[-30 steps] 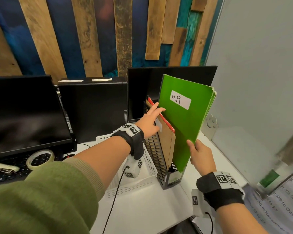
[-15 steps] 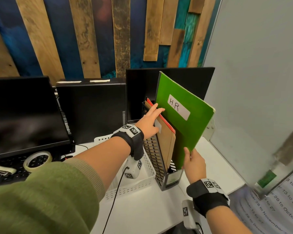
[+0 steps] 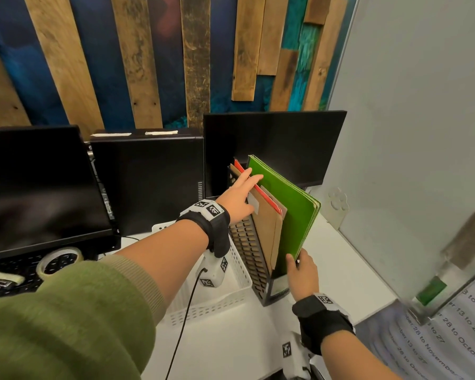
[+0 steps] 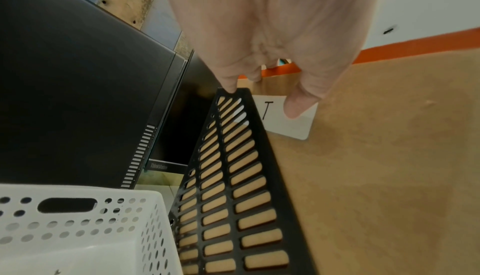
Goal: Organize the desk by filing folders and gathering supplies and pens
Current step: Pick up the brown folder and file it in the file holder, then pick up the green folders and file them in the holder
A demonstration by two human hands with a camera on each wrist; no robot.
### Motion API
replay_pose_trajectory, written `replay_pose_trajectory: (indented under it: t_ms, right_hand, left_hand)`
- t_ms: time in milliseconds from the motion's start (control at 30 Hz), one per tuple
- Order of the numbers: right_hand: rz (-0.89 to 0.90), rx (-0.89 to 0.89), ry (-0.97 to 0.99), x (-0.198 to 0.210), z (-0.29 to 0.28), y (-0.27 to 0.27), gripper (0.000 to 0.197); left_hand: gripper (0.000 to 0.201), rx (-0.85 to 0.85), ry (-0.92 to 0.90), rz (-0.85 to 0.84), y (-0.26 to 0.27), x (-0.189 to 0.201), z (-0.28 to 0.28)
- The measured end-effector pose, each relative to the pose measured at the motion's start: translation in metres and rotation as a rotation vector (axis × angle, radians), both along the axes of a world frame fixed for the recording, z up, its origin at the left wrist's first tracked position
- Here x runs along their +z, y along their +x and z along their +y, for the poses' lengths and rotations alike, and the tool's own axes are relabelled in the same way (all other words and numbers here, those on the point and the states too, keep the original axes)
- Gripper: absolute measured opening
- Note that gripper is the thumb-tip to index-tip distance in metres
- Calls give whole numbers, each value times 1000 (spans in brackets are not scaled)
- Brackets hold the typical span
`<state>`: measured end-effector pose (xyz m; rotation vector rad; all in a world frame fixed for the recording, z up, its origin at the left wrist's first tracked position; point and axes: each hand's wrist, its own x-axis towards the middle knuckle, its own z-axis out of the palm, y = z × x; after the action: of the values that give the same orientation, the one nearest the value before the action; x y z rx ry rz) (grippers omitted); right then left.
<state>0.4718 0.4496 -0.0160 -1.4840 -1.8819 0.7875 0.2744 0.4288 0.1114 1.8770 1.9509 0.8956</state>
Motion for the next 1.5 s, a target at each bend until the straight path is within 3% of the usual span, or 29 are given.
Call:
replay_pose_trajectory:
  t_ms: [100, 300, 533, 633, 733, 1067, 1233, 1500]
  right_hand:
    - [23, -6, -69, 1, 3, -1, 21]
    - [36, -33, -104, -1, -5, -5, 38]
    - [85, -8, -106, 7, -12, -1, 21]
    - [225, -59, -52, 13, -17, -3, 45]
    - [333, -92, -2, 30, -24, -6, 56]
    - [569, -207, 256, 85, -47, -14, 52]
    - [618, -24, 343, 101, -71, -23, 22]
    - [420, 442, 115, 55, -124, -81, 12]
  left_hand:
    - [74, 19, -1, 18, -1, 2, -2]
    - [69, 56, 44, 66, -4, 6, -9]
    - [79, 44, 12, 75, 2, 7, -17]
    - [82, 36, 9, 54, 7, 6, -23]
    - [81, 59, 29, 4, 9, 3, -32]
    - [40, 204, 17, 61, 7, -16, -83]
    - [35, 327, 0, 42, -8, -29, -116]
    - [31, 501, -92, 12, -29, -76, -175]
